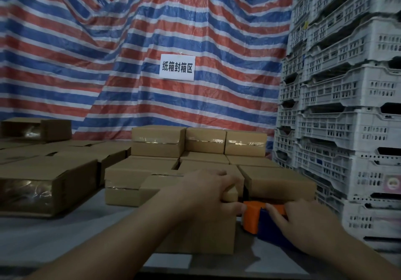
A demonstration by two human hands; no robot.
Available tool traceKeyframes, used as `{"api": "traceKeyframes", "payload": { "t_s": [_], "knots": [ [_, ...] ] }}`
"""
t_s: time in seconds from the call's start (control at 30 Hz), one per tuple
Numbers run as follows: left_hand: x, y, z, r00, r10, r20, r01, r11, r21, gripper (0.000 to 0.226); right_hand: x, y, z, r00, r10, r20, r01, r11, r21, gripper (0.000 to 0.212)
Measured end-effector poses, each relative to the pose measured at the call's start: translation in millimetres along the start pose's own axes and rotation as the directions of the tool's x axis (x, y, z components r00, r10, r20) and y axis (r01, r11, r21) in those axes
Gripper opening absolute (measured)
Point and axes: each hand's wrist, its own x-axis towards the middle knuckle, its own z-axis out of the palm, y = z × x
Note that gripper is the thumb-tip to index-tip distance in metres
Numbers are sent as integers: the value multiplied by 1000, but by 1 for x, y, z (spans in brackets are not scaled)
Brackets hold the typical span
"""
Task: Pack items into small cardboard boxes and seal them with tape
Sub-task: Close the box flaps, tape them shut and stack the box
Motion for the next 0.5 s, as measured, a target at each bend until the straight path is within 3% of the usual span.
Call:
{"api": "traceKeyframes", "payload": {
  "t_s": [0.1,0.2,0.33,0.37,0.43,0.5],
  "knots": [
    [-1,2,-2,1000,10,10,-9,1000,-17,57,5,1,-5,1000,-3,10,4,999,-33,72],
    [0,4,-3,1000,-5,18,5,1000,-8,54,12,-1,-14,994,17,-111,-19,1000,-19,75],
    [2,0,-3,999,-13,40,15,998,-58,72,24,-14,-35,969,46,-242,13,971,237,73],
    [1,-3,-4,998,-31,58,38,990,-133,82,26,-21,-39,972,44,-231,50,921,387,72],
    [-2,-7,-11,997,-57,48,70,933,-352,94,30,-40,-43,990,49,-130,60,696,715,66],
    [-7,-12,-19,994,-84,-72,39,873,-486,93,33,-61,-40,998,34,57,-66,458,887,62]
  ]
}}
